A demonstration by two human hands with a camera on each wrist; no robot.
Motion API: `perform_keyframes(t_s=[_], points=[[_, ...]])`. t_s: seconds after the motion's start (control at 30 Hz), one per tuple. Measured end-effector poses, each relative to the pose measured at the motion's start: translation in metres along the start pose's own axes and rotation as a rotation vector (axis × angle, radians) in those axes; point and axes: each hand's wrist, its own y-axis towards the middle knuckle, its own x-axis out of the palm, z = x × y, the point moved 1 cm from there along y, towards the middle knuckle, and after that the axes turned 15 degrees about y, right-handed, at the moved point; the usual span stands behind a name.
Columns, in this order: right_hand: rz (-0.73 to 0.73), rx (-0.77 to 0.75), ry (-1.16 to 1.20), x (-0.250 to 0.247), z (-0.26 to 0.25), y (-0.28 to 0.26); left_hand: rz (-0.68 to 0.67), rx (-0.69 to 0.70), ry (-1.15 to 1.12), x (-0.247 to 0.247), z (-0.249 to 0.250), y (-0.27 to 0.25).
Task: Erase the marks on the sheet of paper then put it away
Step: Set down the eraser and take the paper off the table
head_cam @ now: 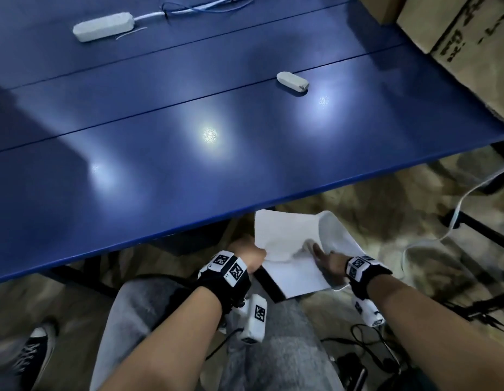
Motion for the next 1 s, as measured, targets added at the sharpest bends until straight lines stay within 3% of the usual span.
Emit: perform_keyframes(t_s=[0.07, 0.13, 0.23, 0.3, 0.37, 0.47, 0.53, 0.57, 0.63, 0.67, 0.77, 0.9, 1.0], points=[[0.067, 0.010, -0.030, -0.019, -0.005, -0.005, -0.015, -0.016, -0.017, -0.002, 0.001, 0.000], [0.068, -0.234, -0.029, -0.025, -0.031, -0.034, -0.026, -0.020, -0.028, -0.003, 0.008, 0.000], [-0.201, -0.589, 0.270, 0.002, -0.059, -0.076, -0.026, 0.010, -0.025, -0.002, 0.018, 0.000], [-0.297, -0.757, 0.177, 0.025, -0.060, -0.078, -0.015, 0.029, -0.013, 0.001, 0.020, -0.001], [-0.279, -0.688, 0.105, 0.032, -0.050, -0.059, -0.002, 0.031, -0.002, 0.005, 0.018, -0.001], [-0.218, -0.347, -0.192, 0.026, -0.020, -0.018, 0.007, 0.046, 0.001, 0.006, 0.012, -0.006], [-0.075, -0.217, -0.382, 0.012, -0.005, 0.000, 0.026, 0.024, -0.004, 0.003, 0.007, -0.009], [0.033, -0.176, -0.366, 0.000, -0.002, 0.004, 0.036, 0.009, -0.009, 0.001, 0.003, -0.009], [0.263, -0.128, -0.099, -0.029, -0.006, 0.010, 0.042, -0.005, -0.035, -0.002, -0.003, -0.008], [0.307, -0.115, 0.100, -0.041, -0.010, 0.011, 0.038, -0.001, -0.044, -0.004, -0.007, -0.008], [0.187, -0.068, 0.573, -0.059, -0.023, 0.009, 0.075, 0.009, -0.027, -0.009, -0.013, -0.014], [0.166, -0.168, 0.473, -0.062, -0.027, -0.010, 0.163, 0.050, -0.044, -0.019, -0.023, -0.037], [0.200, -0.248, 0.533, -0.060, -0.028, -0.030, 0.192, 0.041, -0.139, -0.031, -0.037, -0.067]])
